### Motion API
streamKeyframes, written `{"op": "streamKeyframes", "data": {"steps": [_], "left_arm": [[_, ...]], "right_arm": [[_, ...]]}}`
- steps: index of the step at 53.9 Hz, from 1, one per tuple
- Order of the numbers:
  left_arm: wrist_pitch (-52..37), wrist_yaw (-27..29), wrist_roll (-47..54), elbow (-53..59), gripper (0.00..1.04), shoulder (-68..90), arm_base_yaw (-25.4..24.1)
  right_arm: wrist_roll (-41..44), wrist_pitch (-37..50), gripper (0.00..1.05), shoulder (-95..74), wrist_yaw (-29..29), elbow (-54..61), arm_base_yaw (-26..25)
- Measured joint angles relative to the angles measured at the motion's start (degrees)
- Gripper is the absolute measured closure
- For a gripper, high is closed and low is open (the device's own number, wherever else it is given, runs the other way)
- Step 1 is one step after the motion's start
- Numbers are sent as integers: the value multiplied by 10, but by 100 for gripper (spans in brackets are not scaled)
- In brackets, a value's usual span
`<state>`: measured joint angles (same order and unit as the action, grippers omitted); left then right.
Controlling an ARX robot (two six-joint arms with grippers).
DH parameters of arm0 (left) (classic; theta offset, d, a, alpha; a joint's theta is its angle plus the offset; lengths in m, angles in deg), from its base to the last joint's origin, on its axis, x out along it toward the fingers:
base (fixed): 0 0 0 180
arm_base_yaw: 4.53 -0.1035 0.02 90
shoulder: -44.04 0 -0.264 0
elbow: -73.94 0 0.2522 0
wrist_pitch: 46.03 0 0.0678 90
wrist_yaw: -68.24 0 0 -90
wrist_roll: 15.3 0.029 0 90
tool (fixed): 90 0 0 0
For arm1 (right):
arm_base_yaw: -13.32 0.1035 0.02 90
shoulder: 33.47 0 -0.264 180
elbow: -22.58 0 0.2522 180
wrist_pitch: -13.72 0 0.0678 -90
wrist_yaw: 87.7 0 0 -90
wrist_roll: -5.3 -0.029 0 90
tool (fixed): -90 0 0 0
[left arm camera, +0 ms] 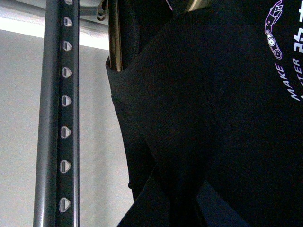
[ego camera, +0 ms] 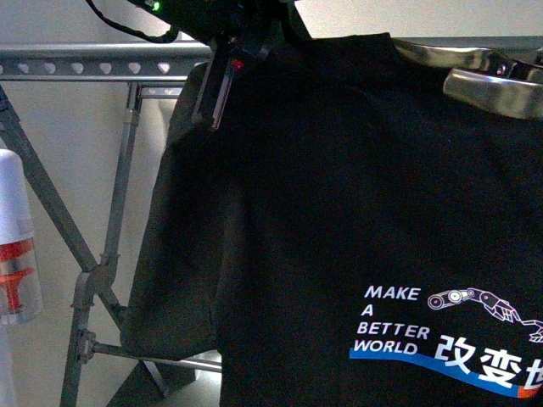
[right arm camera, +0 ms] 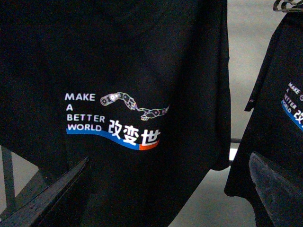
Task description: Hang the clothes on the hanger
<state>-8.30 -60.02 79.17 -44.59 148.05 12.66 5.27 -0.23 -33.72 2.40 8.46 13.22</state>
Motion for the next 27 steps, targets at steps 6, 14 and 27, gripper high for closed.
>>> {"op": "streamKeyframes", "data": {"steps": [6,14,27], "left_arm": [[0,2,0,0,101,0,-1],[0,2,0,1,101,0,2],[0,2,-1,1,101,0,0]], "right_arm": [[-12,-35,7,-81,166,-35,-76],[147,117,7,-389,265,-181,-232],[600,181,7,-659,227,-419,-174]]}}
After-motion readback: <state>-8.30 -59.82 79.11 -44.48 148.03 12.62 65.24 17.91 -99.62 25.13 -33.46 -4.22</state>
